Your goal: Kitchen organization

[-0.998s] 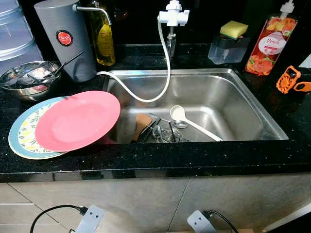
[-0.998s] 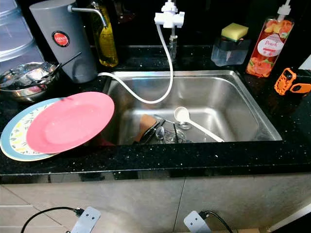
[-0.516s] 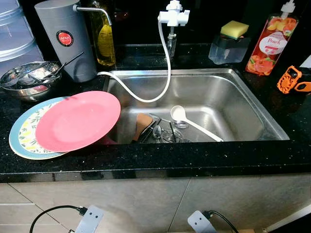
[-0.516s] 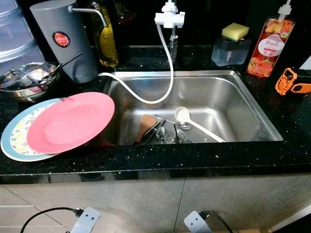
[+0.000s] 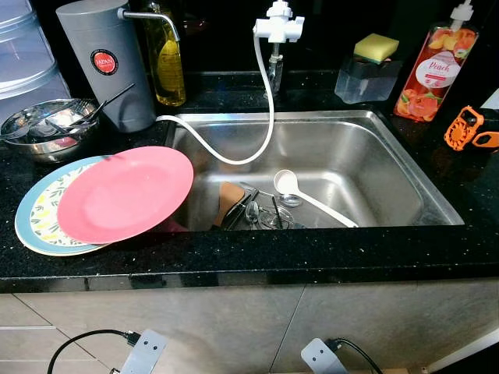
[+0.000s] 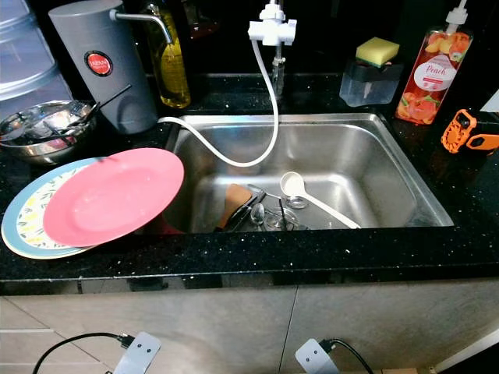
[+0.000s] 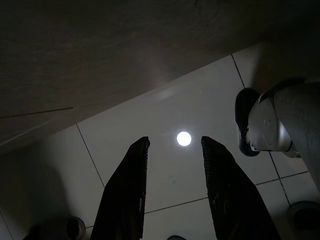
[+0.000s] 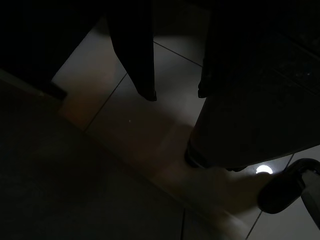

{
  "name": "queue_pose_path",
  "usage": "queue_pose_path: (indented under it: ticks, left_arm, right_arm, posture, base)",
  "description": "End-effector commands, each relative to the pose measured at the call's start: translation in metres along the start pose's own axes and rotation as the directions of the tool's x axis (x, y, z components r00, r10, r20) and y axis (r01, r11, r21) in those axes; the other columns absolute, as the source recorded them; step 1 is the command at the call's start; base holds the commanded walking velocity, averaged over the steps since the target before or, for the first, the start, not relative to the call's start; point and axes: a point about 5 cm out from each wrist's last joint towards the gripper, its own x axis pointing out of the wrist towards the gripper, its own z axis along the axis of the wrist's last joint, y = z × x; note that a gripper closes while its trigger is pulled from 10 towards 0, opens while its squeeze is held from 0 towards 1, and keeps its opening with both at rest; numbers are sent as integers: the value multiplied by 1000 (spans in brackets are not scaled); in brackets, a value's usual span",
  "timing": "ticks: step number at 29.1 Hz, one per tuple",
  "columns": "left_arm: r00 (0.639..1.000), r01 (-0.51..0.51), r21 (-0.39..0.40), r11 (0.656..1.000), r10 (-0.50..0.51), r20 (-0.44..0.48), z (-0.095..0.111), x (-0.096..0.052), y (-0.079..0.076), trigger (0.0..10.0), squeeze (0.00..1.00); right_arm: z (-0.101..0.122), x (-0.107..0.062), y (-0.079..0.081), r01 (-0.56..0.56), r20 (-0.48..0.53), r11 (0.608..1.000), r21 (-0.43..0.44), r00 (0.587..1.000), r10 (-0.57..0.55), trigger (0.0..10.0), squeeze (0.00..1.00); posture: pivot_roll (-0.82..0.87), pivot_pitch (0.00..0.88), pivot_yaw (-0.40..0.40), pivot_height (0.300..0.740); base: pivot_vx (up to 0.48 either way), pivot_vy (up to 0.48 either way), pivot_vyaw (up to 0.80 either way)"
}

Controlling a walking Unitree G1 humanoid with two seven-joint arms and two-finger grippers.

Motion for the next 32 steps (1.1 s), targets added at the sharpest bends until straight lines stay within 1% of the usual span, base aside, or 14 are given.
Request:
queue_pose_path:
  ticks: [1,11,23,32]
  left_arm:
    - [1000,-6,13,1000,6,-6,-1,0,4,10000,0]
    - [1000,-6,14,1000,6,-7,0,0,4,10000,0]
    - [1000,-7,17,1000,7,-13,-4,-1,3,10000,0]
    - [1000,-3,21,1000,3,-8,0,0,0,10000,0]
  right_arm:
    - [-4,0,7,-21,-18,1000,6,1000,21,10000,0]
    - [-3,0,6,-20,-17,1000,6,1000,20,10000,0]
    - [-3,0,5,-19,-18,1000,0,1000,19,10000,0]
    - [-3,0,6,-20,-17,1000,0,1000,20,10000,0]
  posture:
    - [143,0,-4,740]
    - [142,0,-5,740]
    - [144,0,-5,740]
    - [145,0,-3,740]
  base:
    - [0,0,0]
    - [0,0,0]
    - [0,0,0]
    - [0,0,0]
